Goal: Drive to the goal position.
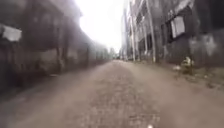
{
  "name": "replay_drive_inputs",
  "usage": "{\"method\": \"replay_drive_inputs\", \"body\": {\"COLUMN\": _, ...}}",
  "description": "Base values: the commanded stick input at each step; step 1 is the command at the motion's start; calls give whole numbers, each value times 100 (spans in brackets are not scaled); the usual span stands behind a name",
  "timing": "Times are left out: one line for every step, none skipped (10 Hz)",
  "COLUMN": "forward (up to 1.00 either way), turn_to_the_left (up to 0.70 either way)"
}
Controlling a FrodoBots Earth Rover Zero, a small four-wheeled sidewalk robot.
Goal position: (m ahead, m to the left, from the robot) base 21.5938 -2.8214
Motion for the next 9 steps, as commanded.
{"method": "replay_drive_inputs", "body": {"forward": 100, "turn_to_the_left": 1}}
{"method": "replay_drive_inputs", "body": {"forward": 100, "turn_to_the_left": 1}}
{"method": "replay_drive_inputs", "body": {"forward": 100, "turn_to_the_left": 1}}
{"method": "replay_drive_inputs", "body": {"forward": 100, "turn_to_the_left": 1}}
{"method": "replay_drive_inputs", "body": {"forward": 100, "turn_to_the_left": 1}}
{"method": "replay_drive_inputs", "body": {"forward": 100, "turn_to_the_left": 1}}
{"method": "replay_drive_inputs", "body": {"forward": 100, "turn_to_the_left": 1}}
{"method": "replay_drive_inputs", "body": {"forward": 100, "turn_to_the_left": 1}}
{"method": "replay_drive_inputs", "body": {"forward": 100, "turn_to_the_left": 1}}
